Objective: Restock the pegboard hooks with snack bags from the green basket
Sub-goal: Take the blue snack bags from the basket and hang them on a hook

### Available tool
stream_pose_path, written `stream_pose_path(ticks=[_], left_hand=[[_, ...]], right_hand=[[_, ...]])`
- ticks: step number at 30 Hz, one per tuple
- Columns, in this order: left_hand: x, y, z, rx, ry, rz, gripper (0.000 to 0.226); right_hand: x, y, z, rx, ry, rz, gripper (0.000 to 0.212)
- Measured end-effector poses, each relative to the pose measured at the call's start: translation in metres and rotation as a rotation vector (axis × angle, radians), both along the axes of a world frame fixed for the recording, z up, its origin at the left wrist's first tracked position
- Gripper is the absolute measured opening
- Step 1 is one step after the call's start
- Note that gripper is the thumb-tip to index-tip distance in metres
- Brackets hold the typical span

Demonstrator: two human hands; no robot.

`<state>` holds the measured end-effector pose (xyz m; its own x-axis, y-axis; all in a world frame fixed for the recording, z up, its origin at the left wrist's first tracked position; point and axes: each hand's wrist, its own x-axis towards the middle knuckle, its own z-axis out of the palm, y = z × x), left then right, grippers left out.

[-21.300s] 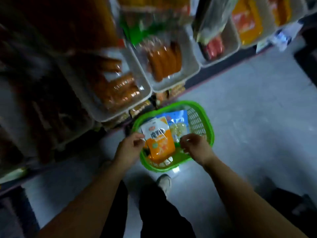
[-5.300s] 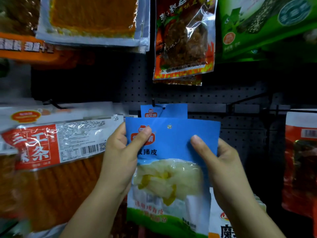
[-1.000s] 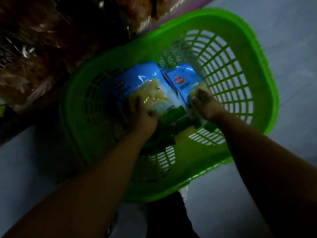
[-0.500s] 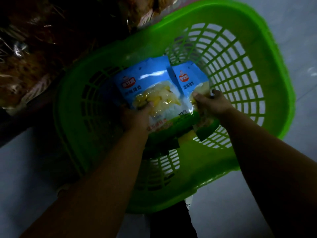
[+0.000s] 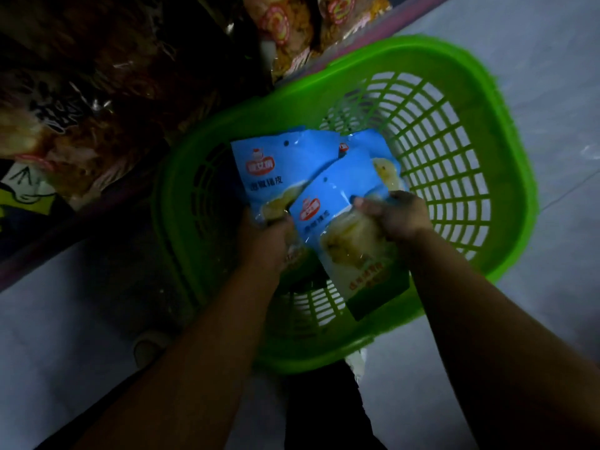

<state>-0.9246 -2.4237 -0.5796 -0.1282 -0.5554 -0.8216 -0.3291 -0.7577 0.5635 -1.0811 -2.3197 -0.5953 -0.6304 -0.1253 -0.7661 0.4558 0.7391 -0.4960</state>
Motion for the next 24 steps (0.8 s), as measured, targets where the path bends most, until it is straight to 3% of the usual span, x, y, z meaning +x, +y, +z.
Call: stream_pose_path(ticks=[3,5,10,17,19,24], left_hand=[[0.007,0.000,0.054,-0.036,0.072,0.027,0.050],[0.016,-0.001,0.104,-0.053,0.080,0.038,0.048],[0.053,-0.008,0.274,-0.119,0.077,0.028,0.032],[0.103,-0.022,0.534,-0.484,0.224,0.133,0.024],[0.117,-0.030,0.592,-0.614,0.278,0.178,0.022],[0.166,-0.057,0.707,-0.886,0.371,0.302,0.013]], right_hand=[[0.015,0.019,0.062,-0.192,-0.008,-0.242,0.043],[0.028,0.027,0.120,-0.256,-0.023,-0.312,0.030],[0.050,0.030,0.310,-0.374,-0.068,-0.325,0.031],[0.080,-0.003,0.564,-0.715,-0.108,-0.108,0.011],[0.088,-0.019,0.614,-0.813,-0.111,-0.038,0.014],[0.121,-0.072,0.717,-1.017,-0.145,0.119,0.045]])
